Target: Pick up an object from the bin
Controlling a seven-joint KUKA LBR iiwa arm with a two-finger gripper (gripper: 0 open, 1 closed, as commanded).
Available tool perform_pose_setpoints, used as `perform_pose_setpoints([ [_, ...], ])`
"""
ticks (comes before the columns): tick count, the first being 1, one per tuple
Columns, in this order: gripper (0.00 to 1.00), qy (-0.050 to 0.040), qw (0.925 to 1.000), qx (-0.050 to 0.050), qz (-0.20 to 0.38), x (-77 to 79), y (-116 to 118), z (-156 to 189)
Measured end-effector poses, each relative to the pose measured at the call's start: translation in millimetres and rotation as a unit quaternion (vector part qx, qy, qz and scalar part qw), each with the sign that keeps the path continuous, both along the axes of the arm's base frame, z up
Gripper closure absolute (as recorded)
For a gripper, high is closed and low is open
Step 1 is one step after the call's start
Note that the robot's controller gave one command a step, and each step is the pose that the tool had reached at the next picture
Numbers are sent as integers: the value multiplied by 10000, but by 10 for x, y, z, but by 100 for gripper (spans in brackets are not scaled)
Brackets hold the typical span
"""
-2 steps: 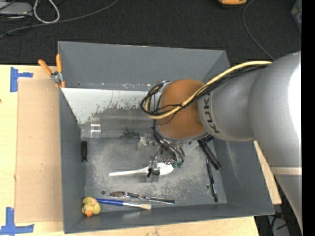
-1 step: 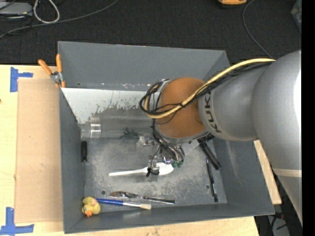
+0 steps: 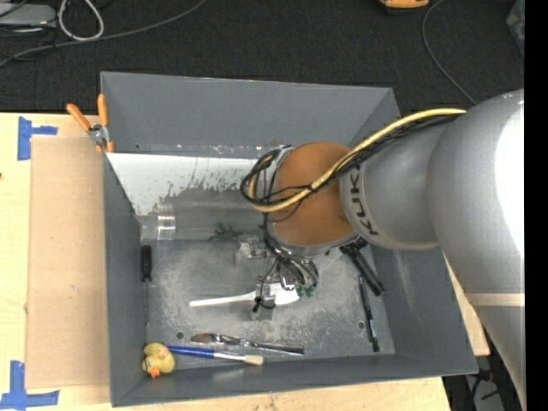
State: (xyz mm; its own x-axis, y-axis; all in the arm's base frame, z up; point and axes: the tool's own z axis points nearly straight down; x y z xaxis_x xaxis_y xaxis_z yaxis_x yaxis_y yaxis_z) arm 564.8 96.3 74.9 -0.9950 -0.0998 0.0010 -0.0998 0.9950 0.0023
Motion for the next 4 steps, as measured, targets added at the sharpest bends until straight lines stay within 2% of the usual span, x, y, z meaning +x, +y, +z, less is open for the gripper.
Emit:
perform_pose_setpoints([
  [1, 0, -39, 9970, 1, 776, -34, -232, -53],
  [2, 100, -4, 9998, 13, 204, -18, -51, -37],
  [3, 100, -4, 9998, 13, 202, -18, -51, -37],
  [4, 100, 37, 9998, 7, 199, -44, -54, 136],
])
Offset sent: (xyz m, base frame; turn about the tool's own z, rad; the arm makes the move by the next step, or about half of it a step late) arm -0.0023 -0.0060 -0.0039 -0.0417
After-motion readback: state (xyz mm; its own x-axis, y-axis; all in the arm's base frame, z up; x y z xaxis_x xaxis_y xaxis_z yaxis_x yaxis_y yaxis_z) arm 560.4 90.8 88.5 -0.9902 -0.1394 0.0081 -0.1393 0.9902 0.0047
